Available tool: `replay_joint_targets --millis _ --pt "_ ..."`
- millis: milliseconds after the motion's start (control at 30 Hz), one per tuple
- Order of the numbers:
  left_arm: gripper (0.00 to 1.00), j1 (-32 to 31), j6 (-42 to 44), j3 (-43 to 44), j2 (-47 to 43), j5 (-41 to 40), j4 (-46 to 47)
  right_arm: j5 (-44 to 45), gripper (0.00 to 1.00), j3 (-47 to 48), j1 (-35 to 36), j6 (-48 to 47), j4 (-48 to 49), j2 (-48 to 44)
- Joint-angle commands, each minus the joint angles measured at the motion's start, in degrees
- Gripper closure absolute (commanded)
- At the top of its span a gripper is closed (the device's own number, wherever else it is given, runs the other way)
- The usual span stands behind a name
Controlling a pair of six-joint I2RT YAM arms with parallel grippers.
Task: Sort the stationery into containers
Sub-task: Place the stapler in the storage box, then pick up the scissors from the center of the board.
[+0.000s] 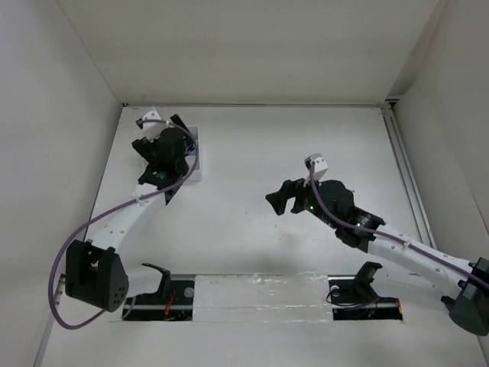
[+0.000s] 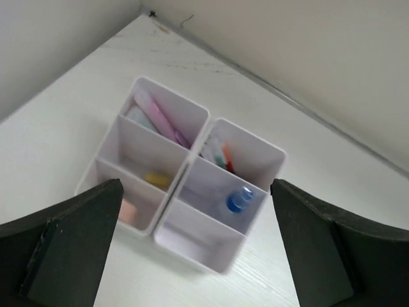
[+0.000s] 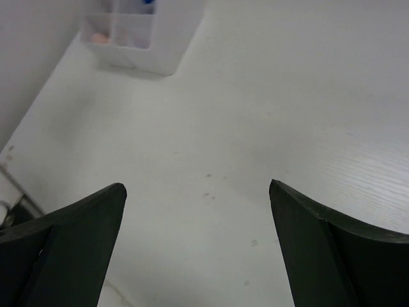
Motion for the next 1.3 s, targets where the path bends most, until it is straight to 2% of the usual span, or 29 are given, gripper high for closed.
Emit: replay_joint_targets --millis 0,33,67,100,167,233,267,367,467,500,667,733,867,1033,1267 --pt "0.0 -8.1 -15.8 12.3 1.0 -23.0 -29.3 17.7 0.0 2.6 -2.8 9.6 -5.9 2.0" --pt "0.0 -12.7 -28.6 15.1 2.6 -24.8 -36.9 19.8 0.0 2.6 -4.2 11.0 -8.8 2.7" --pt "0.0 -14.9 -32.3 17.5 3.2 -24.8 -47.2 19.8 0.0 3.4 -7.7 12.3 -10.2 3.6" --pt "0.0 -16.9 -33.2 20.2 3.2 -24.8 -49.0 19.8 0.0 4.8 -9.6 13.9 -11.9 5.8" --pt "0.0 -21.8 -32.1 20.7 3.8 -21.6 -49.5 19.8 0.0 6.7 -15.3 17.8 -17.9 8.5" --pt "0.0 -22.6 -31.4 18.8 3.8 -17.2 -49.0 22.3 0.0 10.7 -18.3 23.9 -23.8 12.5" --pt "0.0 -22.6 -30.6 17.1 1.6 -15.9 -47.4 26.0 0.0 12.1 -19.2 26.7 -30.7 13.6" --pt "0.0 -22.6 -24.3 9.7 -2.5 -9.9 -38.1 30.8 0.05 14.7 -20.7 36.8 -40.1 15.3" --pt "0.0 -22.6 -18.5 4.7 -8.9 -5.3 -30.4 30.9 0.07 11.5 -20.7 41.6 -40.1 13.0" --pt "0.0 -22.6 -16.9 3.3 -12.4 -1.4 -27.0 29.5 0.11 8.4 -21.9 42.2 -37.7 12.1" --pt "0.0 -22.6 -14.0 2.8 -20.9 6.2 -23.8 23.5 0.23 3.2 -26.3 42.2 -31.1 10.1" --pt "0.0 -23.7 -13.2 2.8 -23.1 7.0 -23.8 22.3 0.34 2.5 -27.4 44.5 -31.1 10.7" --pt "0.0 -25.3 -12.7 3.3 -23.1 7.0 -24.5 18.0 0.35 1.1 -30.0 44.5 -29.5 14.8" --pt "0.0 -25.3 -12.7 3.9 -21.2 6.5 -25.2 17.9 0.38 4.9 -30.0 44.5 -33.1 23.7" --pt "0.0 -25.3 -12.0 2.6 -21.7 7.8 -23.4 17.9 0.41 4.5 -30.6 43.8 -31.1 23.0"
